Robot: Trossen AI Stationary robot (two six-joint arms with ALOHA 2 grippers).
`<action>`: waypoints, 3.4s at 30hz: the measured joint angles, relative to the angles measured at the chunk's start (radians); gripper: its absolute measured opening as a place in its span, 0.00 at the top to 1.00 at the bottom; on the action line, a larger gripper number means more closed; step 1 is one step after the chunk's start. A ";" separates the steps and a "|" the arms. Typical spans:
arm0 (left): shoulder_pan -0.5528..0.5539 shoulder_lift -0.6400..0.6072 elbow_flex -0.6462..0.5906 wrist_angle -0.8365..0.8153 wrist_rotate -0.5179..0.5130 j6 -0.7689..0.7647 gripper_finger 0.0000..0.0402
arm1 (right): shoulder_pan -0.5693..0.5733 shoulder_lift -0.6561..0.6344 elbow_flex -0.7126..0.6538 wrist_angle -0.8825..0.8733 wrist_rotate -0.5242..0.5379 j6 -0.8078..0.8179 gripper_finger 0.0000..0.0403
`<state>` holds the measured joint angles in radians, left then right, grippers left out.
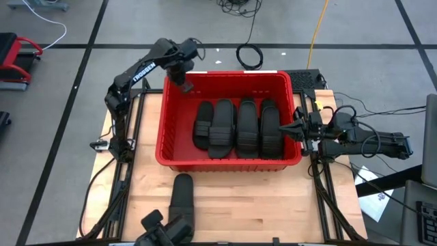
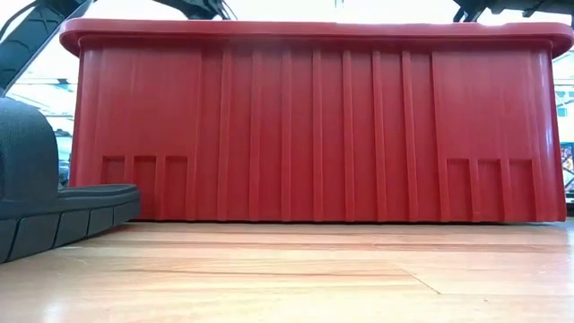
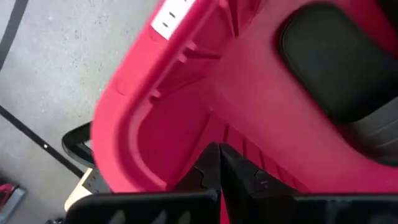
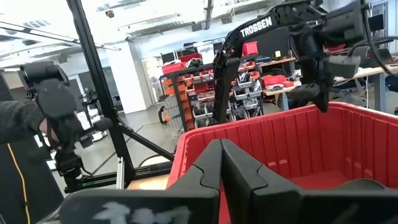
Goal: Pick and place slides into bin
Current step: Adjust the red bin, then put the black slides into the red bin
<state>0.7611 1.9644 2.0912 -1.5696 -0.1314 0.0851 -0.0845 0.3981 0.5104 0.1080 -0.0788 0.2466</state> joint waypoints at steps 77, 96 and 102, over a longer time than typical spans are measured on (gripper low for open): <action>-1.299 -0.597 -0.397 0.278 -0.147 -0.815 1.00 | 0.000 0.000 0.000 -0.007 -0.325 0.059 1.00; -1.417 -0.349 -0.662 0.524 0.164 -0.879 0.70 | 0.000 0.000 0.000 -0.006 -0.244 0.080 1.00; -1.431 -0.357 -0.818 0.643 0.268 -0.935 0.45 | 0.000 0.000 0.000 -0.004 -0.237 0.085 1.00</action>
<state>-0.6700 1.6072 1.2727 -0.9266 0.1368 -0.8501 -0.0845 0.3985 0.5102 0.1043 -0.3157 0.3319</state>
